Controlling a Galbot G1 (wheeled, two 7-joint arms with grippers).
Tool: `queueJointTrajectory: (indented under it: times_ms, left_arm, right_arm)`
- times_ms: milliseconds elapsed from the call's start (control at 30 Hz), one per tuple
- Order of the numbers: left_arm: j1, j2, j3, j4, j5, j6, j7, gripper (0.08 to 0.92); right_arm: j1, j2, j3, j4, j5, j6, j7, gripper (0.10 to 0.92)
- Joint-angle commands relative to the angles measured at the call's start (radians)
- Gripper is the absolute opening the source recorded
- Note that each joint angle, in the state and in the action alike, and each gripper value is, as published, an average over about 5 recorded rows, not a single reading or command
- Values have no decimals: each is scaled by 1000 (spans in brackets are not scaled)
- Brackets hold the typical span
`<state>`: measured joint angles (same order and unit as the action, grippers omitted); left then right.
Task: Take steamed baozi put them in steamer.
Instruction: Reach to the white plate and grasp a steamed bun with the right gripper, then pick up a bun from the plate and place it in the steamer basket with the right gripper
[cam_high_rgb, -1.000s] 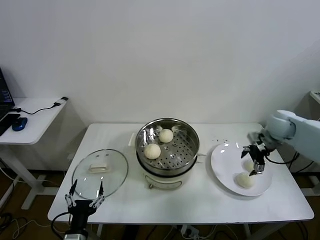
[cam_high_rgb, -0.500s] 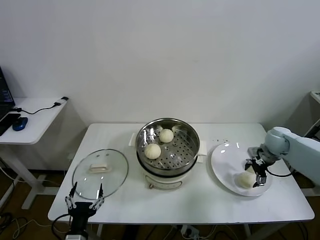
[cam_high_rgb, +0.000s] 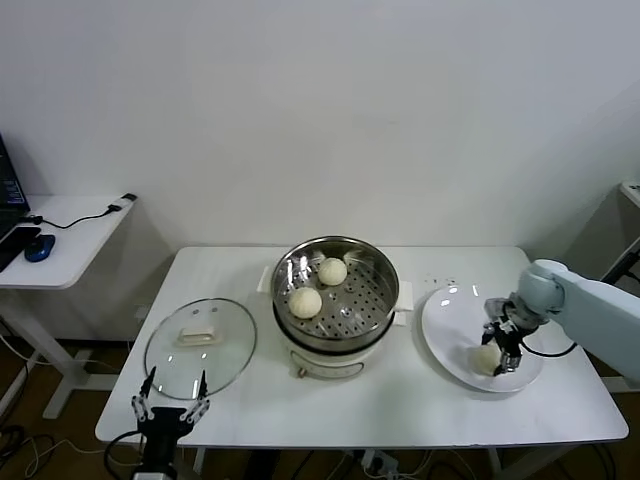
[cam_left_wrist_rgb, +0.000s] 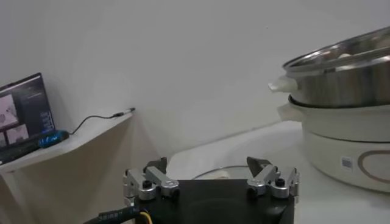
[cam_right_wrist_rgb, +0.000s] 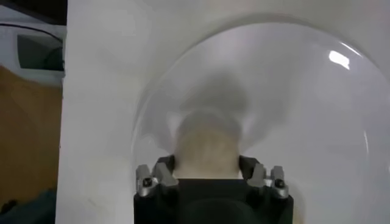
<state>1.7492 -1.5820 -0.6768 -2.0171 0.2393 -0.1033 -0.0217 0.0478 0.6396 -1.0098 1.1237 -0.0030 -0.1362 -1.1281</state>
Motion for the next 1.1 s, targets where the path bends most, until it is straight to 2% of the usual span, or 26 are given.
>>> queueJointTrajectory:
  times_ms: [33, 333, 567, 733, 900, 1100]
  left_arm:
    - [3, 2, -1, -2, 4, -1, 0, 823]
    - [10, 4, -2, -2, 3, -4, 1, 823]
    - [16, 6, -3, -7, 3, -6, 2, 823]
    - [29, 10, -4, -14, 9, -6, 4, 823]
    - [37, 19, -5, -28, 11, -2, 5, 823]
    - [46, 23, -7, -45, 11, 4, 6, 823]
  right_arm:
    - [13, 13, -14, -14, 8, 2, -3, 622]
    - [155, 15, -88, 1, 43, 54, -26, 577]
    - [504, 86, -265, 42, -29, 363, -110, 583]
    - [746, 227, -361, 45, -98, 634, -100, 585]
    - [827, 361, -361, 62, -84, 741, -74, 585]
    - [788, 478, -347, 132, -90, 772, -39, 587]
